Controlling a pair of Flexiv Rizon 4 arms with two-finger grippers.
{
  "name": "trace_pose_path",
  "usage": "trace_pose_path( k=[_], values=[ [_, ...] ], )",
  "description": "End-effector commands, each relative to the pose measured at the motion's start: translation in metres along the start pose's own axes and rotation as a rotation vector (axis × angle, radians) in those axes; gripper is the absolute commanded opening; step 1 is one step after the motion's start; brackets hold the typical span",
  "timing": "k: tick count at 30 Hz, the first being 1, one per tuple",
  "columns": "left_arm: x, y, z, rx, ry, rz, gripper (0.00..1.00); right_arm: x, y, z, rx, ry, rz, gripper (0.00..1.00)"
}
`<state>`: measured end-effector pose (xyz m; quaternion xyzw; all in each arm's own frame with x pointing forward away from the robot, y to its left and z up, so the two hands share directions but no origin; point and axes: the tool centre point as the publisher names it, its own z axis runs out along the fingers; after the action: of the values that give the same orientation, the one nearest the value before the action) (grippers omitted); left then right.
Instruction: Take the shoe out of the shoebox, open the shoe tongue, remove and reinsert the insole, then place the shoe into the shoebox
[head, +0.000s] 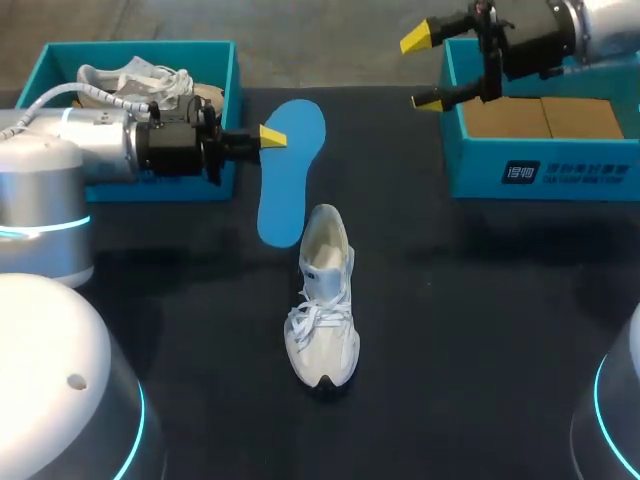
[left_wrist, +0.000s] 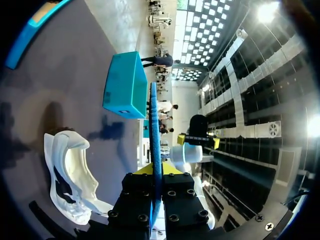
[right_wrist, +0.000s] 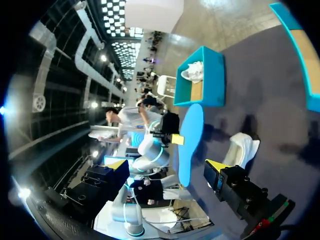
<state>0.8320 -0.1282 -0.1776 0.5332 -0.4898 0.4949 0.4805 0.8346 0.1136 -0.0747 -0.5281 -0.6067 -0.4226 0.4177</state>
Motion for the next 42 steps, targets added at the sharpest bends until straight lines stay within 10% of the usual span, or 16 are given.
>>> trace_pose_path(
  k=[1,42],
  values=[
    [0.000,0.000,0.000,0.001,-0.002,-0.001,0.00,0.010,-0.023,0.004,-0.027,-0.080,0.014,1.00],
    [0.000,0.000,0.000,0.001,-0.002,-0.001,0.00,0.053,-0.028,0.105,0.047,-0.676,0.159,1.00]
  ],
)
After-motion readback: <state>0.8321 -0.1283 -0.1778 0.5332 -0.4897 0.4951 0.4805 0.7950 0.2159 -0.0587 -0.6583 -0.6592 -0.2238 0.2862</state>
